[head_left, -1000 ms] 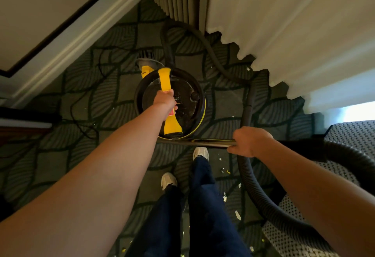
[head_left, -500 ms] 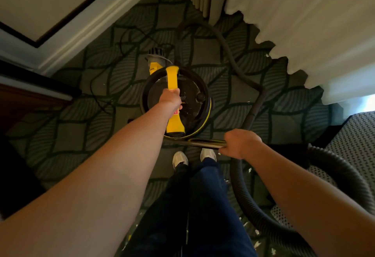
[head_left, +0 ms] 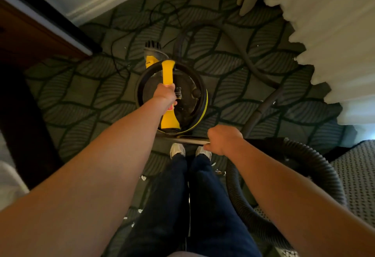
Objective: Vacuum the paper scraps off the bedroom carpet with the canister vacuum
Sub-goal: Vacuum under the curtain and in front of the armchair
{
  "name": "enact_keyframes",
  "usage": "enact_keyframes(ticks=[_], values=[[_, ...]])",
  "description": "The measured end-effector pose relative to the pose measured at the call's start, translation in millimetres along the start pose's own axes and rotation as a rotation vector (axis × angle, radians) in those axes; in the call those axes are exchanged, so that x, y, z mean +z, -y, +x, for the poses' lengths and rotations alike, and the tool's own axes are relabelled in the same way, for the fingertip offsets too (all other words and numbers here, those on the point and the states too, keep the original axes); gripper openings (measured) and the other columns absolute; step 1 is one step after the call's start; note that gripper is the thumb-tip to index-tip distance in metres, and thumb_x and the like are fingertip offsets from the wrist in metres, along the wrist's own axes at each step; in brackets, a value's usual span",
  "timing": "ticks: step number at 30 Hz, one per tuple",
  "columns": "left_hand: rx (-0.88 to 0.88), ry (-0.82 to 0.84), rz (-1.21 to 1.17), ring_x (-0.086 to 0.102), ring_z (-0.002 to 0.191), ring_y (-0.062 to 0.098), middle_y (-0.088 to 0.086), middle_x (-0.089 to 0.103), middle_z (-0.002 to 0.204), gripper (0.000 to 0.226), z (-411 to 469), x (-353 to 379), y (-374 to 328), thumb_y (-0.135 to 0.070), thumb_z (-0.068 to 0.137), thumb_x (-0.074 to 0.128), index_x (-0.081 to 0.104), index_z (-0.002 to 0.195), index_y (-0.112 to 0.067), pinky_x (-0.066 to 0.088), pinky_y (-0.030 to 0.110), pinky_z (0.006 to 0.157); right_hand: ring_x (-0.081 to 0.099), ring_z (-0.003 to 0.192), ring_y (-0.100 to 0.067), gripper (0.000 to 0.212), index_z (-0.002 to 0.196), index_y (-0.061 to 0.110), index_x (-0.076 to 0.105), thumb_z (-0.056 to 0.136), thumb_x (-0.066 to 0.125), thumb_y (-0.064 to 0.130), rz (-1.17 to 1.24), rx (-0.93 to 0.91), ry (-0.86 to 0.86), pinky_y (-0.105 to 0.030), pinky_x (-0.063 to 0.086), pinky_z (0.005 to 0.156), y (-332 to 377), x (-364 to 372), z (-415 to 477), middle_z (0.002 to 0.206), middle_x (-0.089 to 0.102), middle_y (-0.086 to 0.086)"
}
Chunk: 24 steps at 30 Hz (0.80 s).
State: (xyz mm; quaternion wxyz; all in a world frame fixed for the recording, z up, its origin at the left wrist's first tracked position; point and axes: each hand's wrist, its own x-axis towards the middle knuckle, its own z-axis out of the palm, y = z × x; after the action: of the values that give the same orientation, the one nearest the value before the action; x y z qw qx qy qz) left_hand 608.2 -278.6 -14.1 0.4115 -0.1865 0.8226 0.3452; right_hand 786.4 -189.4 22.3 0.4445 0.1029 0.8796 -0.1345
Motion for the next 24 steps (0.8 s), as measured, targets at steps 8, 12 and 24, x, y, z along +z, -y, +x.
enact_keyframes(ticks=[8,12,24], values=[[-0.012,-0.035,-0.057,0.063,0.073,0.018,0.009,0.062,0.106,0.034,-17.6,-22.6,51.1,-0.034,0.1,0.042,0.043,0.126,-0.012,0.054,0.037,0.081,0.06,0.106,-0.027,0.037,0.119,0.012,0.061,0.094,0.053,0.038,-0.031,0.016,0.048,-0.034,0.042,0.074,23.0,18.2,-25.4,0.116,0.061,-0.008],[0.12,-0.06,0.141,0.057,0.112,0.033,0.012,0.057,0.126,0.041,-38.1,-14.9,79.1,-0.026,0.095,0.05,0.045,0.131,-0.006,0.047,0.036,0.095,0.059,0.109,-0.028,0.038,0.122,0.012,0.06,0.095,0.05,0.039,-0.035,0.033,0.035,-0.035,0.043,0.077,30.5,34.7,-43.7,0.12,0.06,-0.008],[-0.057,0.021,0.498,0.02,0.143,0.037,0.02,0.006,0.157,0.094,-132.2,48.9,131.2,-0.032,0.09,0.059,-0.006,0.151,-0.003,0.022,0.042,0.115,0.049,0.084,-0.019,0.034,0.114,0.013,0.06,0.094,0.053,0.04,-0.009,0.13,0.002,-0.033,0.044,0.075,-5.8,54.2,-138.8,0.082,0.047,0.003]])
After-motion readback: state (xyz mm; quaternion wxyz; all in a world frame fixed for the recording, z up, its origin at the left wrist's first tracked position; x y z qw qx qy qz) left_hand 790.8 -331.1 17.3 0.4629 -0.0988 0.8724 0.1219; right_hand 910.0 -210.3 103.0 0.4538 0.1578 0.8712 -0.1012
